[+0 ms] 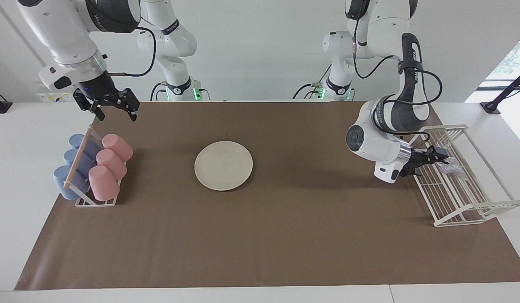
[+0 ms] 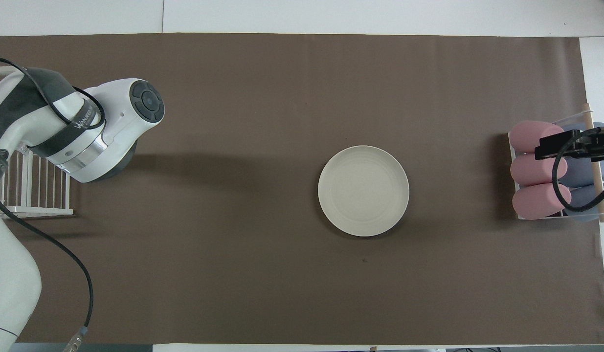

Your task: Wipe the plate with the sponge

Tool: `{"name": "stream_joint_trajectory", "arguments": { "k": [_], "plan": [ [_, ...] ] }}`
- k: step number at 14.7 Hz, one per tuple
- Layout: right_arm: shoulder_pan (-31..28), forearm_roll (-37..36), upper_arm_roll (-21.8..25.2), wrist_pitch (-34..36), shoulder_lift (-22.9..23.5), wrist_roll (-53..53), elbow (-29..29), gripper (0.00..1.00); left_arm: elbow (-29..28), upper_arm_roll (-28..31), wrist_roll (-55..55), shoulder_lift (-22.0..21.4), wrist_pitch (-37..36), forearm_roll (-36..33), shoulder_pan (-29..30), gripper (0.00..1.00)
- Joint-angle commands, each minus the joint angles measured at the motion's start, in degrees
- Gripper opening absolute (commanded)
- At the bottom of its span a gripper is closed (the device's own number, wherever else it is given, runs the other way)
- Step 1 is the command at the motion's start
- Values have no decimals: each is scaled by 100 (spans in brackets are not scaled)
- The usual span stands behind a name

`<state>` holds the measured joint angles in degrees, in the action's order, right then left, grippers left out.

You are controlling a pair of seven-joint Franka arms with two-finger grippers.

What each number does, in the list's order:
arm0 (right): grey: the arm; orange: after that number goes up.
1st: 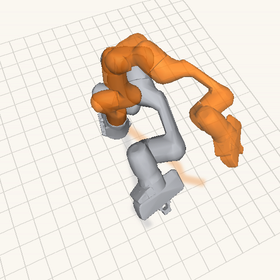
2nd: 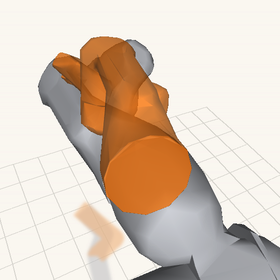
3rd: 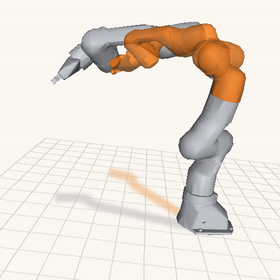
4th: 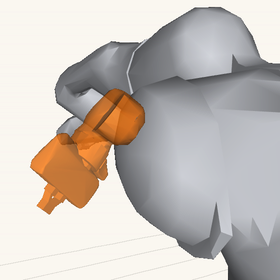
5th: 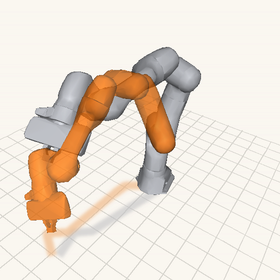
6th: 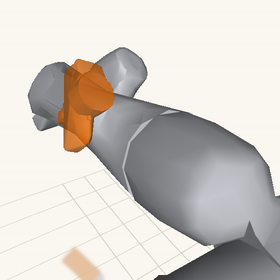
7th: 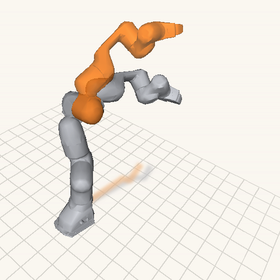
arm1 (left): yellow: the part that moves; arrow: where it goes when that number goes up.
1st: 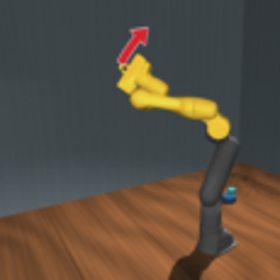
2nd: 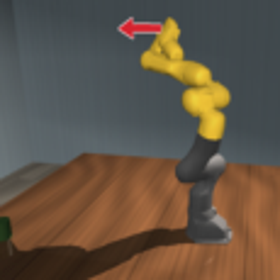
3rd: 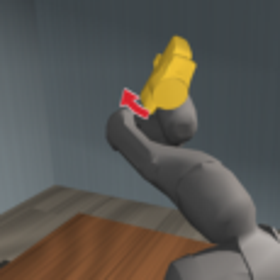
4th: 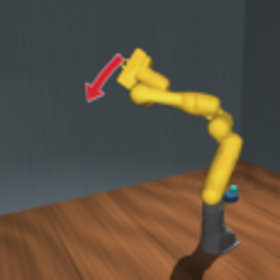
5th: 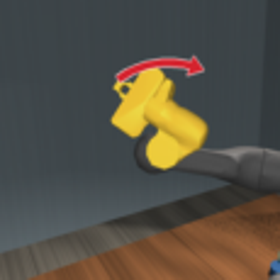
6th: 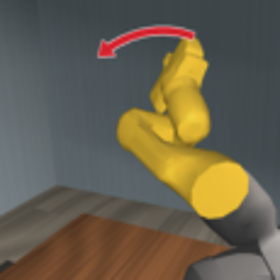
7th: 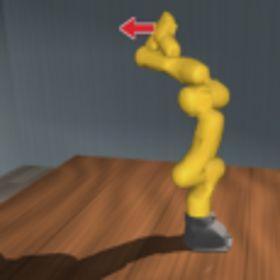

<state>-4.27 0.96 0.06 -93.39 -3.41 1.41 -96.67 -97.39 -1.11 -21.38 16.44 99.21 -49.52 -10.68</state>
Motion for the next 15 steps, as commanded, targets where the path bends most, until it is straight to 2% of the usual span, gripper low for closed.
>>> {"name": "stream_joint_trajectory", "arguments": {
  "k": [1, 3, 8, 13, 15],
  "plan": [
    [-92, 36, -67, 119, 113, 149, 157, 100, 351, -21, 520, -360, 20, 1212, 216, 100],
    [-83, 27, -67, 111, 113, 141, 157, 100, 396, 5, 547, -623, -42, 1968, 233, 100],
    [-65, 18, -67, 111, 113, 123, 148, 100, 343, 5, 898, -1423, -287, 4465, 821, 100],
    [-47, 10, -67, 111, 113, 114, 148, 100, 326, -47, 907, -2047, -1288, 4899, 770, 100],
    [-39, 10, -76, 111, 113, 114, 148, 100, 282, -65, 925, -2083, -1413, 4899, 761, 100]
  ]
}}
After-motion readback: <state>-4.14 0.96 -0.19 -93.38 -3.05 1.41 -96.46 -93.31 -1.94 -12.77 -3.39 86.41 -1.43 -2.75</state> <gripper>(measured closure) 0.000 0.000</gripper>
